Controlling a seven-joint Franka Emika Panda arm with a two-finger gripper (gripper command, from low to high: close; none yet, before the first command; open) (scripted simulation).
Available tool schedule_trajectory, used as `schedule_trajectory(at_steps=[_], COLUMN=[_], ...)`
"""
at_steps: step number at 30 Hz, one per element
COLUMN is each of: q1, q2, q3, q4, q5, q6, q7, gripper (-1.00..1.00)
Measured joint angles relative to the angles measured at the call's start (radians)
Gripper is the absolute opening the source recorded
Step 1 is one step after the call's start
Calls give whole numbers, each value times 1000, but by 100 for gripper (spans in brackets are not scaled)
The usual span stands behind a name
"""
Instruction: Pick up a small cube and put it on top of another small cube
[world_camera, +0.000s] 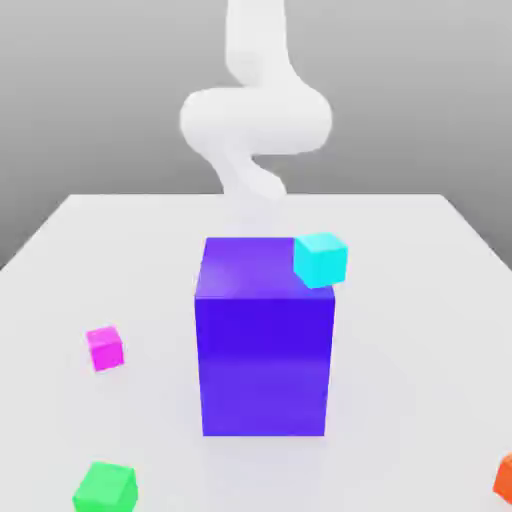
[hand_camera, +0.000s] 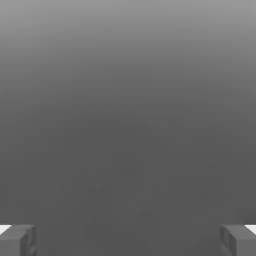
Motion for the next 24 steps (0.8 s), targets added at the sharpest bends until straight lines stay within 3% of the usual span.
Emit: schedule_trajectory(at_steps=[11, 24], q1=[-230, -457], q2=[250, 534], q3=[-43, -186], q4=[-211, -457], q5=[-113, -166], q6=[191, 418], q7=[162, 288], gripper=[0, 0])
